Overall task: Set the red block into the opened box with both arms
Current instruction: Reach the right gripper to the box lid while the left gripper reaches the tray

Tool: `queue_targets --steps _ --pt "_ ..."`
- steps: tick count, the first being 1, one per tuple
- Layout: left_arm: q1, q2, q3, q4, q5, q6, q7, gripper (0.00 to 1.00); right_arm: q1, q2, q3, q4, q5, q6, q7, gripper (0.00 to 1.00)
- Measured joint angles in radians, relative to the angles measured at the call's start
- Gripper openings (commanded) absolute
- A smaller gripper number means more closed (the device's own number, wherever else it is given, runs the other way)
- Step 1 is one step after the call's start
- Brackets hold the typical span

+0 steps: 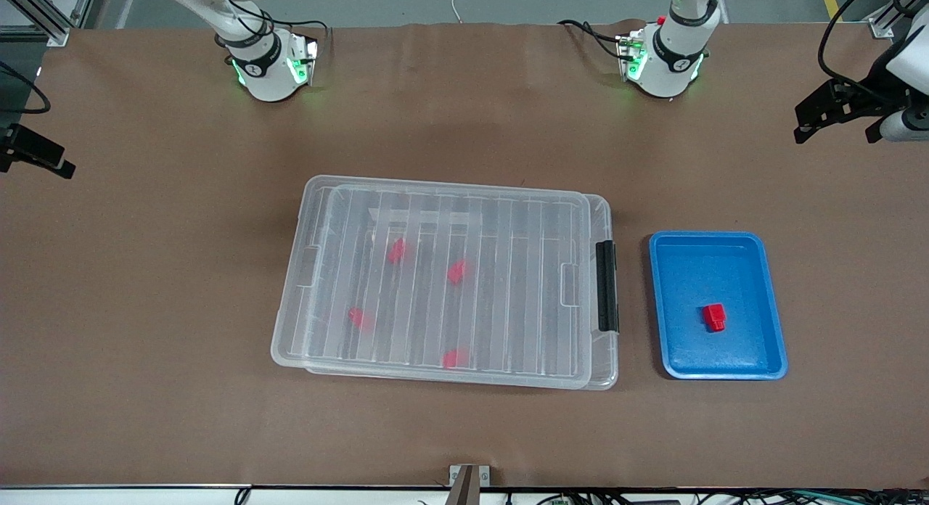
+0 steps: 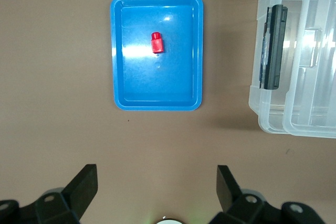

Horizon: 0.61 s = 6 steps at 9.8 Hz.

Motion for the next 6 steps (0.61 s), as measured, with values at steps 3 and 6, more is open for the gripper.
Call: queue_targets --steps 3,6 --pt "0.004 0.018 0.003 0.032 0.0 0.002 0.001 1.0 0.0 0.0 0.0 0.0 0.001 0.0 0.0 1.0" --pt "0.01 0.084 0.009 0.083 0.0 0.003 0.002 1.0 0.001 0.0 0.001 0.0 0.004 -0.001 0.0 1.0"
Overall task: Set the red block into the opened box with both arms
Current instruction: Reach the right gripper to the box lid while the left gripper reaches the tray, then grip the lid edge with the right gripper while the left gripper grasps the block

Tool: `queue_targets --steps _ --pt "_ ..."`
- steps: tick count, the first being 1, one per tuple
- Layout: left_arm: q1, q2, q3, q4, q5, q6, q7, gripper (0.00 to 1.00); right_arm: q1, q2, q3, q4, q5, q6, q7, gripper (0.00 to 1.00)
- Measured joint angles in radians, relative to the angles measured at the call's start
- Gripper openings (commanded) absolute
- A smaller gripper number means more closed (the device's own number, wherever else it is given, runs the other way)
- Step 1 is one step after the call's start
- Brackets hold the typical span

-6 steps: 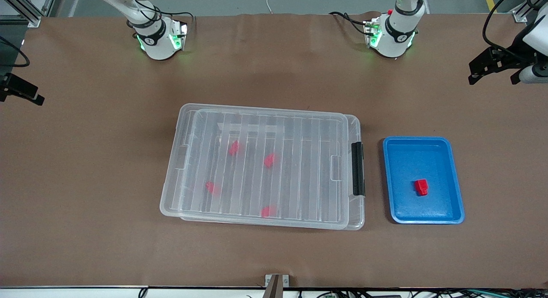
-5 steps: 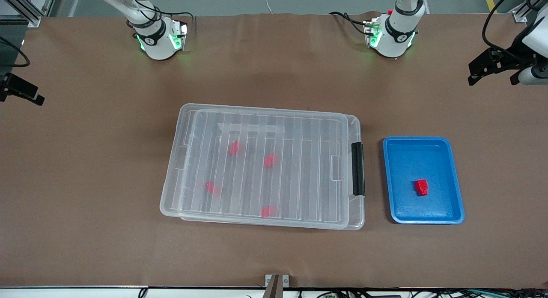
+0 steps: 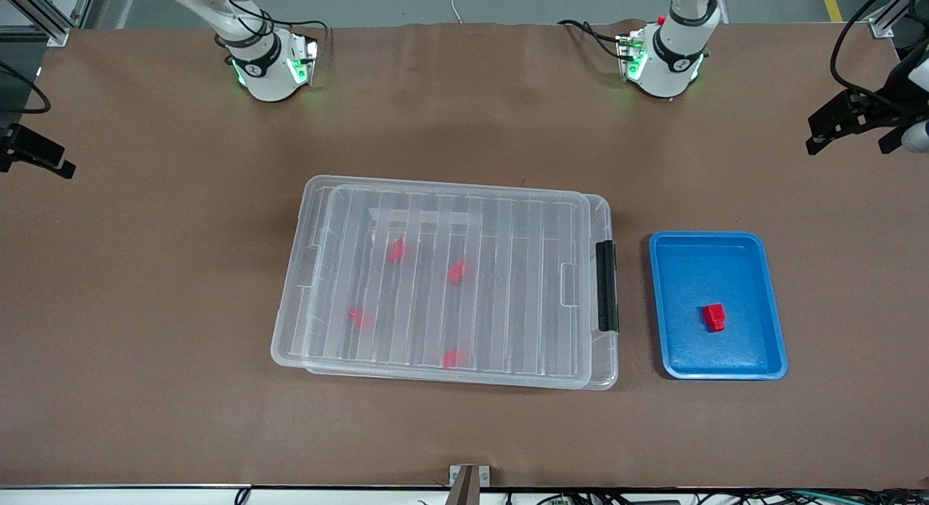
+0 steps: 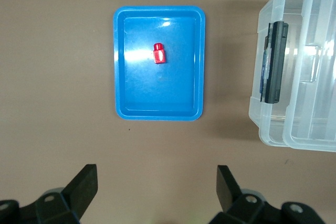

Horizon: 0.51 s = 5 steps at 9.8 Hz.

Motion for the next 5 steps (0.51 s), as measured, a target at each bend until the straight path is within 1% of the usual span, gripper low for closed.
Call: queue_targets --steps 2,3,5 --pt "0.016 0.084 0.003 0.0 0.001 0.021 0.0 1.0 0.028 0.011 0.015 -0.005 0.04 0.017 -0.004 1.0" --pt "0.026 0.141 0.004 -0.002 0.006 0.057 0.001 1.0 0.067 0.045 0.032 -0.014 0.046 0.055 -0.004 1.0" --pt "0.032 0.249 0.005 -0.02 0.016 0.175 0.001 1.0 0.135 0.173 0.095 -0.029 0.044 0.169 0.016 1.0"
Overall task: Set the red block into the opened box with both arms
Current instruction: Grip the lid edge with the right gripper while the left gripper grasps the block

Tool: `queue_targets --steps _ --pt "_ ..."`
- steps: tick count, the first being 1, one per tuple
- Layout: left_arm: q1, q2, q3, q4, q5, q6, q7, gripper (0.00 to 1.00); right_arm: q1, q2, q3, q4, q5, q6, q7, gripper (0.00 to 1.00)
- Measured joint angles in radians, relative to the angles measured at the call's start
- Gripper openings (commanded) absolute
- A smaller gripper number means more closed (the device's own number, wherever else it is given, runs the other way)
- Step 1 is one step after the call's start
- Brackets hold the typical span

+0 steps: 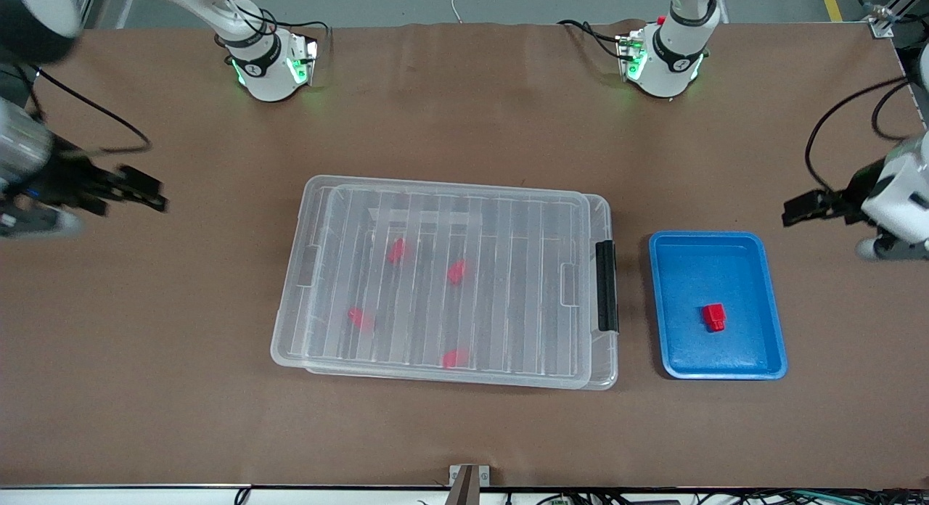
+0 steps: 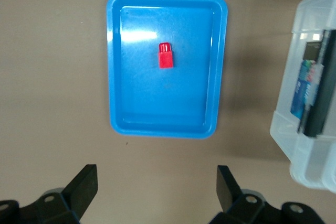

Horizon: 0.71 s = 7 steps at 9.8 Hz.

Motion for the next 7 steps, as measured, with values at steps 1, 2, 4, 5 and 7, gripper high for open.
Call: queue_targets --steps 1,2,4,5,7 --pt "0.001 0.048 0.001 -0.03 0.002 0.088 -0.001 1.0 0.014 0.065 0.019 -0.001 -0.001 0.048 0.019 1.0" --pt "0.006 0.096 0.002 -0.065 0.011 0.184 -0.004 1.0 0.018 0.119 0.029 -0.001 -0.001 0.083 0.027 1.0" --pt "0.044 0.212 0.003 -0.09 0.024 0.349 -0.004 1.0 0.034 0.198 0.037 0.0 -0.001 0.148 0.028 1.0" --pt "0.051 0.271 0.003 -0.091 0.024 0.414 -0.004 1.0 0.05 0.231 0.039 0.0 -0.001 0.184 0.032 1.0" --pt "0.05 0.361 0.003 -0.09 0.024 0.494 -0.048 0.99 0.065 0.288 0.04 -0.002 -0.001 0.227 0.033 1.0"
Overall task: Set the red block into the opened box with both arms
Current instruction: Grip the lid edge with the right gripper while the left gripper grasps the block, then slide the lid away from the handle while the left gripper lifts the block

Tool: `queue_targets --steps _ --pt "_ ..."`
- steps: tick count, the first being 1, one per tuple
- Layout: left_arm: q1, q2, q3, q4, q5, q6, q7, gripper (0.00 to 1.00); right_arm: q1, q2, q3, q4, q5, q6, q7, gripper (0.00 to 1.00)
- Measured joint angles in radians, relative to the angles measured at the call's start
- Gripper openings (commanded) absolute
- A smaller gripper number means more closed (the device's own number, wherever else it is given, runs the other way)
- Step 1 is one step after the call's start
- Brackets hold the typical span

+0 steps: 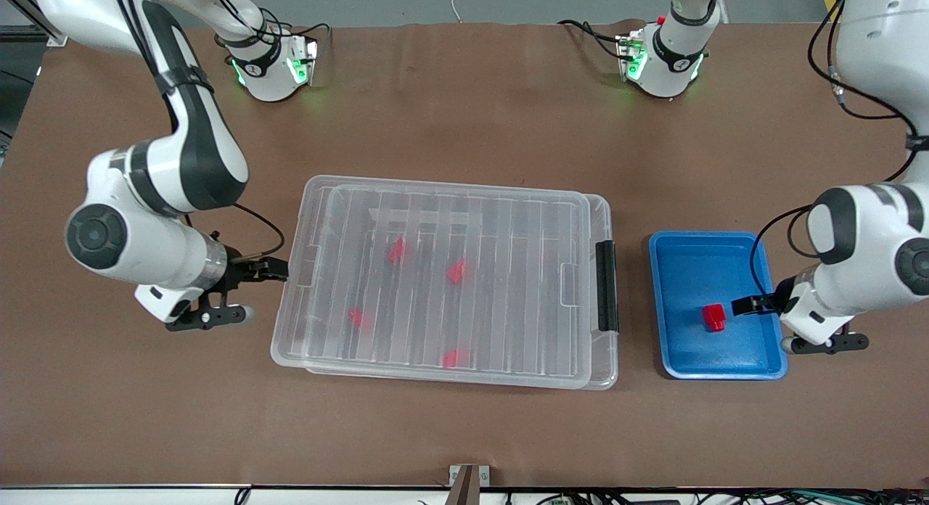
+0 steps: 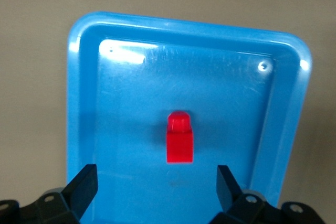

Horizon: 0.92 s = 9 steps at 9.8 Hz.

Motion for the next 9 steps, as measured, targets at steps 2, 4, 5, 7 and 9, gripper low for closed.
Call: queue_targets --steps 2,4,5,7,9 --pt "-0.002 0.057 -0.003 0.001 0.0 0.044 -0.032 0.9 0.001 0.03 -0.001 -0.015 -0.011 0.041 0.0 1.0" --pt "-0.003 0.099 -0.004 0.001 0.0 0.074 -0.034 0.85 -0.005 0.033 -0.005 -0.043 -0.031 0.066 0.0 1.0" --pt "-0.003 0.116 -0.006 0.001 0.0 0.086 -0.034 0.81 -0.014 0.032 -0.007 -0.047 -0.04 0.066 0.0 1.0" --pt "-0.003 0.14 -0.011 0.001 -0.002 0.096 -0.035 0.55 -0.053 0.03 -0.01 -0.047 -0.062 0.049 0.0 1.0" --pt "-0.005 0.152 -0.014 0.001 -0.003 0.097 -0.035 0.19 -0.108 0.022 -0.014 -0.046 -0.103 0.003 -0.002 1.0"
